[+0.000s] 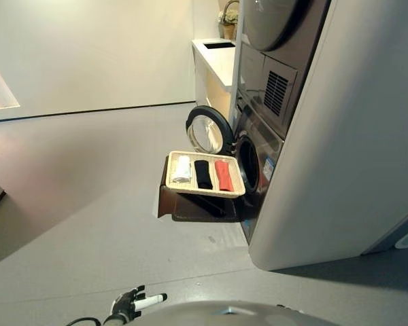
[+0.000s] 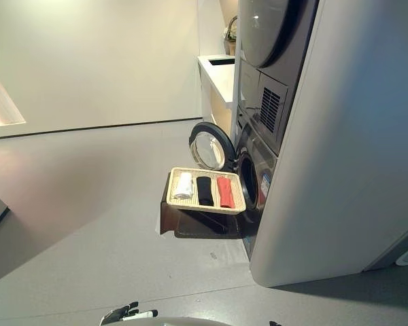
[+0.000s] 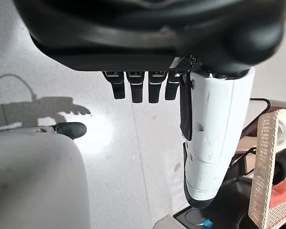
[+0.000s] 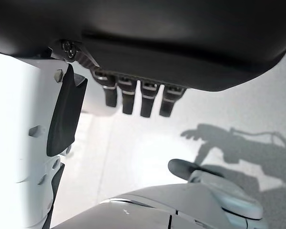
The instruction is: Pick up the clothes and place them into the washing machine
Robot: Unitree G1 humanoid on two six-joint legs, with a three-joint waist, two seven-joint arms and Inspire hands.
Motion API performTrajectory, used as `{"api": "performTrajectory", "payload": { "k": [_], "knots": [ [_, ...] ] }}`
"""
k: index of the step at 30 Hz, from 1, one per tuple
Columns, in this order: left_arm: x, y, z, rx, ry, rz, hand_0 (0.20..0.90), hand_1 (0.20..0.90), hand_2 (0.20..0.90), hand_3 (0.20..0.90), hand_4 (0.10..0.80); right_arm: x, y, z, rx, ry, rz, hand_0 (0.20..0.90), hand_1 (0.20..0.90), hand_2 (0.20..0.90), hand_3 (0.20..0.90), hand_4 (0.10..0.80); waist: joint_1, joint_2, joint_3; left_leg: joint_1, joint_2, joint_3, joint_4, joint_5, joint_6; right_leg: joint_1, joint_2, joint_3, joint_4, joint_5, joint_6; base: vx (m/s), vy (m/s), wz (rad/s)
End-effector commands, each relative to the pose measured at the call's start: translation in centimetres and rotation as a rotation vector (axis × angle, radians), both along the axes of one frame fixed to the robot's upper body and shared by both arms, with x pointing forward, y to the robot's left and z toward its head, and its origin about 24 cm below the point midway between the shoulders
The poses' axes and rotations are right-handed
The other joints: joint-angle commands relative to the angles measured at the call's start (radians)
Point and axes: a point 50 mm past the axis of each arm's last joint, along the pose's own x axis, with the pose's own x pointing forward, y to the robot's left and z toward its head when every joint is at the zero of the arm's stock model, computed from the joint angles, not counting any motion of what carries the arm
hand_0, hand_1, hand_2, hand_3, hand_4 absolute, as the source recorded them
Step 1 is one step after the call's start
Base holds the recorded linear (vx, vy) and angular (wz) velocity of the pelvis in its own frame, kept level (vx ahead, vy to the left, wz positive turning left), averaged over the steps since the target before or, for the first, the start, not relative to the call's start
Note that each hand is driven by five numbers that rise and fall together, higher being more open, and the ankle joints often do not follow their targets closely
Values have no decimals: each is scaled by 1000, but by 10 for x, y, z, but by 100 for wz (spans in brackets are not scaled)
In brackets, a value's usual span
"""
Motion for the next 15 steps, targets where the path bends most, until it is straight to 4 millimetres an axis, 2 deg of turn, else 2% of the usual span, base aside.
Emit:
{"api": "performTrajectory", "payload": {
  "k": [1,15],
  "knots": [
    [19,-1,2,-2,-20,-48,900,900,900,900,800,39,-3,4,-13,-88,52,900,900,900,900,800,12,-49,20,24,-42,74,-2,-77,-24,-49,27,5,-5,10,3,0,0,0],
    [13,-1,0,-1,17,-40,900,900,900,900,800,39,-2,4,-5,-77,58,900,900,900,900,800,11,-51,26,19,-49,71,-2,-82,-19,-57,20,5,-5,12,7,0,0,0]
  ]
}}
